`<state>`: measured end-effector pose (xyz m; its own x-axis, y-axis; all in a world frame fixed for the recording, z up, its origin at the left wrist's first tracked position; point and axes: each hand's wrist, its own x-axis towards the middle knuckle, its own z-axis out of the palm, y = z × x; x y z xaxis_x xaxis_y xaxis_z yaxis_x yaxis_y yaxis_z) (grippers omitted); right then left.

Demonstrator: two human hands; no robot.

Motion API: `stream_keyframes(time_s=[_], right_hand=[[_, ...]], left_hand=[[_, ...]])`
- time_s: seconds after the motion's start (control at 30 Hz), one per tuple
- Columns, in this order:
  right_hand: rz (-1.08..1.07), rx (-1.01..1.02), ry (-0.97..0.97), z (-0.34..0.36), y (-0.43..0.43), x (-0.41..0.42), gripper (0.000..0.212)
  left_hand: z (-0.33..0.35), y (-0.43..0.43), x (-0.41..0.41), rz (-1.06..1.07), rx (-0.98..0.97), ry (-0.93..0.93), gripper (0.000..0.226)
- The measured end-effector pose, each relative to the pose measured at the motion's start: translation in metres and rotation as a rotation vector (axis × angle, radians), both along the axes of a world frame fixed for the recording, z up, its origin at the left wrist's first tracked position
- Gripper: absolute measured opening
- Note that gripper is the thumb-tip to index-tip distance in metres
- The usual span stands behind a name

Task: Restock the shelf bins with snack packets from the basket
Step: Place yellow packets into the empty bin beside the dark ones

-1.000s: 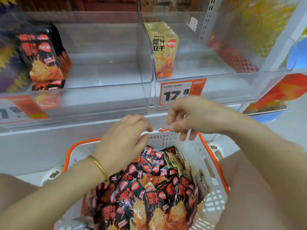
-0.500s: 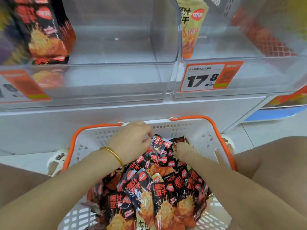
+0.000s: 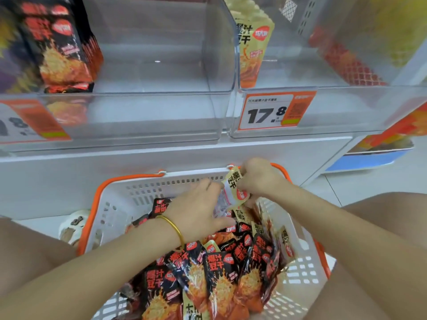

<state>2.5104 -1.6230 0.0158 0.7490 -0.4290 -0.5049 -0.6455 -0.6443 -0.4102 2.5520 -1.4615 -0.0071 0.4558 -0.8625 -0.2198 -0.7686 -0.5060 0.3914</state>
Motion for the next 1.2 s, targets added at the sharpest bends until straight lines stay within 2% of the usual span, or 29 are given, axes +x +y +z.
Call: stream_keyframes(time_s=[0.03, 0.1, 0.2, 0.27, 0.33, 0.37, 0.43, 0.5, 0.57, 0.67, 0.73, 0.83, 0.93, 1.03, 1.1, 1.2], right_hand=[[-0.095, 0.177, -0.054, 0.009, 0.004, -0.005, 0.011], [-0.243, 0.459, -0.156, 0.021, 0.009, -0.017, 0.018], [-0.319, 0.644, -0.241, 0.033, 0.012, -0.031, 0.018], [-0.362, 0.61, -0.283, 0.041, 0.005, -0.039, 0.034], [-0.311, 0.479, -0.3, 0.045, -0.003, -0.046, 0.042], [-0.271, 0.48, -0.304, 0.048, -0.005, -0.05, 0.042], [-0.181, 0.628, -0.336, 0.055, -0.004, -0.054, 0.031], [-0.096, 0.703, -0.373, 0.065, -0.001, -0.055, 0.017], [-0.049, 0.688, -0.422, 0.083, -0.003, -0.054, 0.017], [-0.067, 0.744, -0.559, 0.126, -0.02, -0.051, 0.022], [-0.133, 0.709, -0.703, 0.157, -0.037, -0.044, 0.021], [-0.251, 0.518, -0.858, 0.183, -0.063, -0.018, 0.008], [-0.311, 0.331, -0.812, 0.18, -0.075, 0.022, 0.014], [-0.305, 0.298, -0.648, 0.163, -0.073, 0.053, 0.029], [-0.287, 0.248, -0.559, 0.151, -0.075, 0.068, 0.033], [-0.286, 0.047, -0.442, 0.139, -0.086, 0.083, 0.037]], left_hand=[[0.001, -0.001, -0.004, 0.004, -0.019, -0.048, 0.073], [0.004, -0.001, -0.009, 0.015, -0.09, -0.162, 0.062], [0.015, -0.003, -0.007, 0.042, -0.22, -0.18, 0.031], [0.025, -0.003, -0.002, 0.165, -0.306, -0.034, 0.022], [0.038, -0.003, 0.005, 0.308, -0.389, 0.224, 0.018], [0.044, -0.002, 0.006, 0.347, -0.45, 0.376, 0.018], [0.057, -0.002, 0.005, 0.355, -0.554, 0.604, 0.024], [0.07, -0.003, 0.003, 0.331, -0.629, 0.699, 0.027], [0.085, -0.006, 0.002, 0.316, -0.69, 0.709, 0.023], [0.111, -0.011, 0.007, 0.347, -0.852, 0.514, 0.01], [0.127, -0.016, 0.017, 0.339, -0.925, 0.197, 0.011], [0.146, -0.028, 0.035, 0.243, -0.83, -0.177, 0.028], [0.158, -0.042, 0.045, 0.169, -0.696, -0.397, 0.038], [0.163, -0.048, 0.045, 0.153, -0.609, -0.492, 0.052], [0.163, -0.05, 0.045, 0.167, -0.591, -0.467, 0.046], [0.158, -0.05, 0.047, 0.172, -0.634, -0.428, 0.038]])
